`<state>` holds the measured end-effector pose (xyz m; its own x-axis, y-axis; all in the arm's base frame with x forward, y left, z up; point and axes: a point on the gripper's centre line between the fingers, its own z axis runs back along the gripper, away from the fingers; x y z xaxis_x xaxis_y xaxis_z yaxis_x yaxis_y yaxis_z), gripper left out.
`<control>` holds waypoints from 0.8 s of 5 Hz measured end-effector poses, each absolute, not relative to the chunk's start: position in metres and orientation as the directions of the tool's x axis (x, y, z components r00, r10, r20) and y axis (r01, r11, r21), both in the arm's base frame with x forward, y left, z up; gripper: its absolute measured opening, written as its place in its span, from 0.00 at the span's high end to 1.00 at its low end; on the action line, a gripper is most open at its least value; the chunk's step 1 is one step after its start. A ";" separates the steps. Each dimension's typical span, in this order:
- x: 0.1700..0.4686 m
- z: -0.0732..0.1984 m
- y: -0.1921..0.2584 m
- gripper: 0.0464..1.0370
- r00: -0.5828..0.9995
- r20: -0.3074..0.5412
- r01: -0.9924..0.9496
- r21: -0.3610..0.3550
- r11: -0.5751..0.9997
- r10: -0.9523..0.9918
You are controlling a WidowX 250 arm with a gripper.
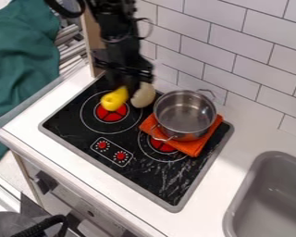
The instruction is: Move the yellow knife to the left side of the stove
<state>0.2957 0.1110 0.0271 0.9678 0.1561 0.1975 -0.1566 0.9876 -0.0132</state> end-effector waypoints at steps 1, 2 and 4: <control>0.289 0.013 0.154 0.75 0.978 0.171 -0.121 0.017 0.992 0.116; 0.277 0.004 0.180 0.75 0.969 0.169 -0.191 0.044 0.981 0.182; 0.266 -0.026 0.194 0.75 0.958 0.086 -0.276 0.029 0.961 0.272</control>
<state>0.2655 0.1945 -0.0256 0.9584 0.2724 0.0857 -0.2757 0.9608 0.0289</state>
